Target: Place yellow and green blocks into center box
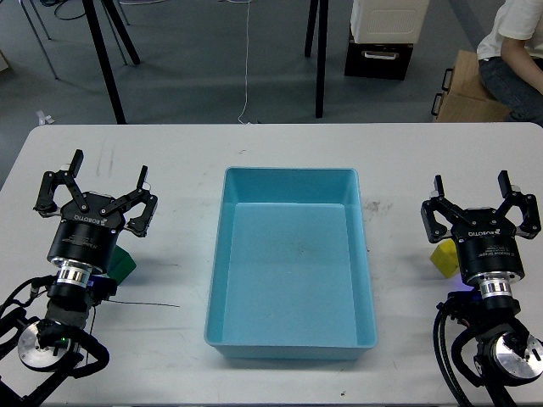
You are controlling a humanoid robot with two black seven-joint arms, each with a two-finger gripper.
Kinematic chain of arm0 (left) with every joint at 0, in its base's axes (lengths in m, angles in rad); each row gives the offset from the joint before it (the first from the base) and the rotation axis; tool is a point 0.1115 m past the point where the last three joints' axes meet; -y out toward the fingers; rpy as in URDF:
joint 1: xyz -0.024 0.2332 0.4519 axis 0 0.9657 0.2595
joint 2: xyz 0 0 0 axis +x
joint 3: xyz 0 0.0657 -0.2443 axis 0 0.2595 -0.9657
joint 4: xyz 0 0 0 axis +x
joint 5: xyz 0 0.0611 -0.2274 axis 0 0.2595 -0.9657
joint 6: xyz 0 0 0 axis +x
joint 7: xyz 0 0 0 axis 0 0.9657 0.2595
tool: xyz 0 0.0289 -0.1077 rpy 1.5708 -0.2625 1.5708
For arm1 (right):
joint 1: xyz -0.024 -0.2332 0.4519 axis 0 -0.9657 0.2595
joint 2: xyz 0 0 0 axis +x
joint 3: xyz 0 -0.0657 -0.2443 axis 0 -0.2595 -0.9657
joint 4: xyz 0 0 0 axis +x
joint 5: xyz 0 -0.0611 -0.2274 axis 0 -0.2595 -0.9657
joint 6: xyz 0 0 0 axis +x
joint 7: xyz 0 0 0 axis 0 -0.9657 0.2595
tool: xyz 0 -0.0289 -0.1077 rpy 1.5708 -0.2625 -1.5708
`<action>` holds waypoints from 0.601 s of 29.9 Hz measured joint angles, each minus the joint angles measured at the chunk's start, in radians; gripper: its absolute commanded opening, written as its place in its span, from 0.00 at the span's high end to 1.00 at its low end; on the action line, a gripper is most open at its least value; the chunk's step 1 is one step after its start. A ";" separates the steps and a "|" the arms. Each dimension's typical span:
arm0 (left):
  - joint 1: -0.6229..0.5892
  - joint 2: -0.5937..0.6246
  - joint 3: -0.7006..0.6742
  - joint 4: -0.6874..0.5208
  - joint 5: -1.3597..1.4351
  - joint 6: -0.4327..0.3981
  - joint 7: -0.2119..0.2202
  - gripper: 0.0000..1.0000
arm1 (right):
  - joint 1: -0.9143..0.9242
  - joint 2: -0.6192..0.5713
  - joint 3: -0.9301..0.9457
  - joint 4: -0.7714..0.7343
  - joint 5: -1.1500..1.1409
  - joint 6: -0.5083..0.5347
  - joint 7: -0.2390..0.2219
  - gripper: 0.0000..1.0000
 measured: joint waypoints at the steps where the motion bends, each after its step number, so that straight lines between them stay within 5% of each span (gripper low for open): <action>1: 0.000 0.000 0.000 0.000 0.000 0.000 0.000 0.00 | 0.000 0.000 0.000 0.000 0.000 0.000 0.000 0.02; 12: 0.001 0.002 -0.001 0.002 0.001 0.005 0.000 0.00 | 0.006 -0.001 0.008 -0.007 -0.017 0.008 0.000 0.02; 18: 0.001 0.003 0.000 0.005 0.002 0.008 0.000 0.00 | 0.105 -0.121 0.011 -0.026 -0.189 -0.003 0.000 0.02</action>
